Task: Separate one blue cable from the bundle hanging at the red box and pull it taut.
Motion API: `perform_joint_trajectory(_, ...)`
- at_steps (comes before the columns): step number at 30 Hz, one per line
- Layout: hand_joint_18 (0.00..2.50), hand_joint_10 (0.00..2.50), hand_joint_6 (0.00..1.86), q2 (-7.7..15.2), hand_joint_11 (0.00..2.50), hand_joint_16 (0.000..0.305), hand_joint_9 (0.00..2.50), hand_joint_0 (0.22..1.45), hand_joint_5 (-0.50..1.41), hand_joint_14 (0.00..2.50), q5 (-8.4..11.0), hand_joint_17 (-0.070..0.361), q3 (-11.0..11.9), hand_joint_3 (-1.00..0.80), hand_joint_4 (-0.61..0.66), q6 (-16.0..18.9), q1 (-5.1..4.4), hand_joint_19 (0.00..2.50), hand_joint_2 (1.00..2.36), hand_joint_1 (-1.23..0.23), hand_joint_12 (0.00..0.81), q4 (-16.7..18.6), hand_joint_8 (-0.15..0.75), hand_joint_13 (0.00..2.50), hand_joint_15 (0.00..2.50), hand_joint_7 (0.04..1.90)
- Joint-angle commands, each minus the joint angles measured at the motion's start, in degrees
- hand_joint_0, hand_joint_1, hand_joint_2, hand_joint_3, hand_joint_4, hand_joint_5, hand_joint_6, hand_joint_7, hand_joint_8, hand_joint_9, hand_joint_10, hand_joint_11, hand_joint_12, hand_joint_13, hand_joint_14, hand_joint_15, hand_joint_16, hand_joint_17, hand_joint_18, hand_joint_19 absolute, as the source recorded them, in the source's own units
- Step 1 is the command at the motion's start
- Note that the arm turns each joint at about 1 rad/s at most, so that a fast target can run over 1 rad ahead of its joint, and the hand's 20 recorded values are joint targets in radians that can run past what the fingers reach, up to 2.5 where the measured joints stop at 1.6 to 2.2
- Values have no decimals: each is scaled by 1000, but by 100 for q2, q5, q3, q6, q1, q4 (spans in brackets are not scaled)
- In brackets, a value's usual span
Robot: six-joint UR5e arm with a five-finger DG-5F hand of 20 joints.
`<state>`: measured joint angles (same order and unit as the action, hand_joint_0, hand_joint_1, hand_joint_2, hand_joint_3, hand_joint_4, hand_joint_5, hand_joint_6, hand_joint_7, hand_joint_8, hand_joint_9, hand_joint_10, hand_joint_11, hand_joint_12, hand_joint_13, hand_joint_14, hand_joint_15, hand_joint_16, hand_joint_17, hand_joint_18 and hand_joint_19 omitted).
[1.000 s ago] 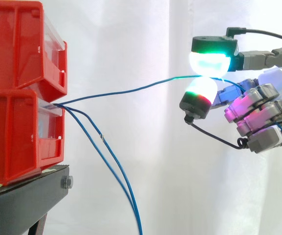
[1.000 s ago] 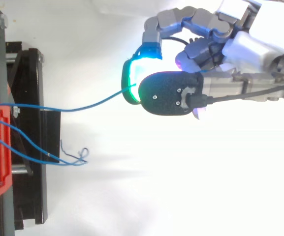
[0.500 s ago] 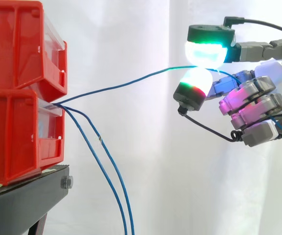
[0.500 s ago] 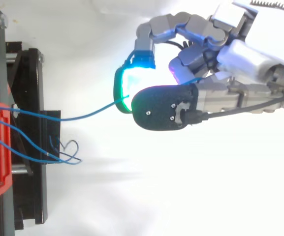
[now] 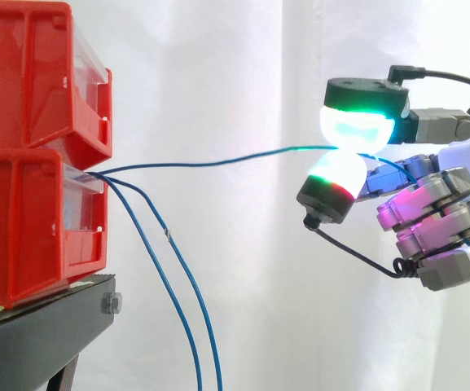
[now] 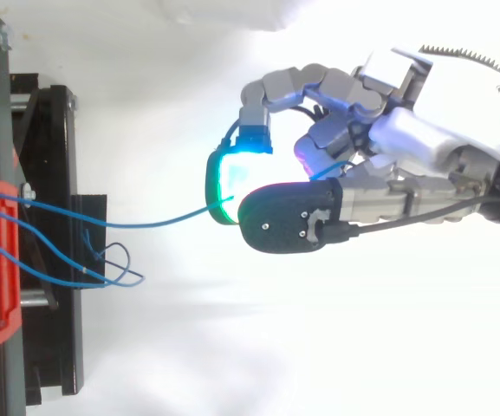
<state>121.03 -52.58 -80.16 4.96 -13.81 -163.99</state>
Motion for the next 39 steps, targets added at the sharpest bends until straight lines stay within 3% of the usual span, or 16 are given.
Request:
perform_joint_trajectory(1,1505,1886,873,0,1468,61,1068,616,-105,2500,28,137,-140,55,30,-83,-34,685,1014,-760,467,755,362,1237,1541,1325)
perform_joint_trajectory(10,1505,1864,874,0,1486,61,1061,617,-106,2500,2,137,-158,54,34,-540,-69,667,1015,-754,463,746,358,1236,1522,1341)
perform_joint_trajectory(39,1494,1857,879,0,1494,58,1054,621,-108,2500,2,131,-158,50,31,-637,-78,714,1014,-750,453,746,348,1213,1567,1314)
